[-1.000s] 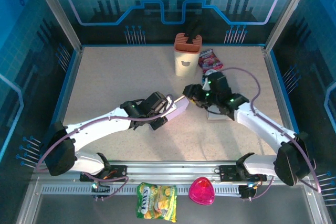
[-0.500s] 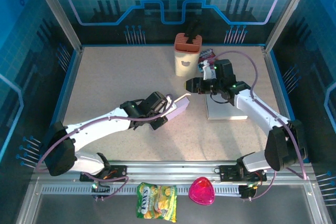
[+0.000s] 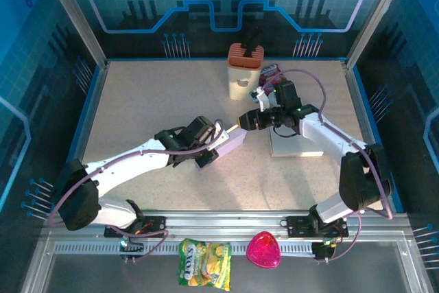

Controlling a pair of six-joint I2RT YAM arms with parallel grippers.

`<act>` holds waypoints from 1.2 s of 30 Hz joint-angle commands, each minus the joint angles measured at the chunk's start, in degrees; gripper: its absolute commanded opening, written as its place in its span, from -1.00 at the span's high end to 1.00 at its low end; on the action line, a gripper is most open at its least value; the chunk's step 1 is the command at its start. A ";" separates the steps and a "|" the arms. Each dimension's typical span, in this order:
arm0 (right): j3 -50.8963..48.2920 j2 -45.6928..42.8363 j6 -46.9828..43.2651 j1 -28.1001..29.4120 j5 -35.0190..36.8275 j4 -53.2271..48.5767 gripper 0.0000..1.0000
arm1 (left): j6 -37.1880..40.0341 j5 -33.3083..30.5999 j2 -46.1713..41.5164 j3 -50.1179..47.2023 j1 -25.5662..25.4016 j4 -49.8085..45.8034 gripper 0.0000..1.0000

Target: Fold the paper box

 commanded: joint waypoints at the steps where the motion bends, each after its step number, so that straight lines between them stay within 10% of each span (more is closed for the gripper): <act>1: 1.98 0.78 -3.21 -0.47 -3.03 -1.75 -0.10 | -0.30 2.94 1.83 -0.27 0.41 -1.62 0.33; 36: -2.72 -5.15 -4.02 1.25 8.59 -2.32 0.59 | -0.12 2.85 2.71 0.37 0.68 -2.01 0.33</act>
